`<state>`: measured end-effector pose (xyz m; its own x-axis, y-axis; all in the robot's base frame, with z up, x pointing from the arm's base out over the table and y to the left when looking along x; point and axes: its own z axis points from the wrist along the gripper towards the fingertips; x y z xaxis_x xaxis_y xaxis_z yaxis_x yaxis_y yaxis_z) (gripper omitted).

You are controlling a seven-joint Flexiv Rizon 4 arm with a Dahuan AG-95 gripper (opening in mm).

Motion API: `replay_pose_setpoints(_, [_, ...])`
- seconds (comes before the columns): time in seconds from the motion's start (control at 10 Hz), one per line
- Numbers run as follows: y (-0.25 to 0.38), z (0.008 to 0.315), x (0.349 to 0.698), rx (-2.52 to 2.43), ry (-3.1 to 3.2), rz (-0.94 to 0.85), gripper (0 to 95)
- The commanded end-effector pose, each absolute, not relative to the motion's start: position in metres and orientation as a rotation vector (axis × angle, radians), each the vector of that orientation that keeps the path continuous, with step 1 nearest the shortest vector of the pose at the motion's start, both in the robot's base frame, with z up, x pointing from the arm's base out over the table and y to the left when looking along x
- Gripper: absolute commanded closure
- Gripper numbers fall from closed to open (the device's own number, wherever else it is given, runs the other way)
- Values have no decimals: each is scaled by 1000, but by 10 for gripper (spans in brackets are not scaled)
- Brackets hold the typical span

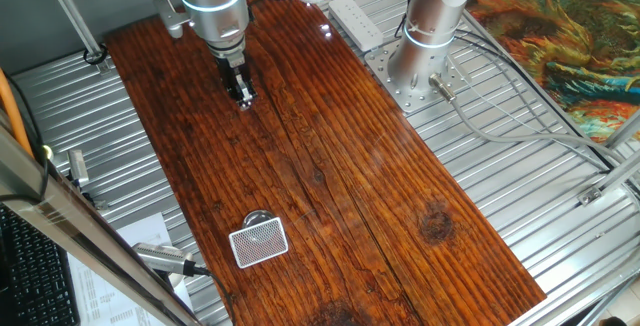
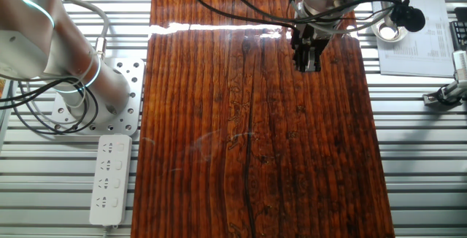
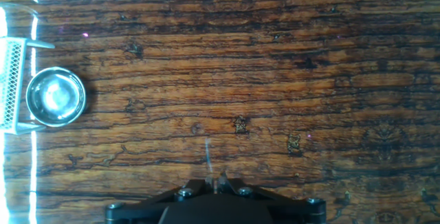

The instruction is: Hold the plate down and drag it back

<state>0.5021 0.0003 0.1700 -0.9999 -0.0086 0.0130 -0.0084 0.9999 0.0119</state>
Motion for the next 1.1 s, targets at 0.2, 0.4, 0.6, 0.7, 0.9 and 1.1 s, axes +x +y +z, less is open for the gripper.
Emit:
replay_pose_setpoints(0.2, [1, 170, 501, -1, -3129, -13, 950])
replay_pose_setpoints(0.4, [5, 167, 505, -28, -3135, -20, 950])
replay_pose_setpoints(0.6, [10, 166, 515, -23, -3137, -28, 950])
replay_pose_setpoints(0.7, [18, 163, 522, -1, -3134, -28, 950])
replay_pose_setpoints(0.9, [37, 146, 530, 7, -3136, -25, 950])
replay_pose_setpoints(1.1, [55, 131, 540, 6, -3135, -23, 950])
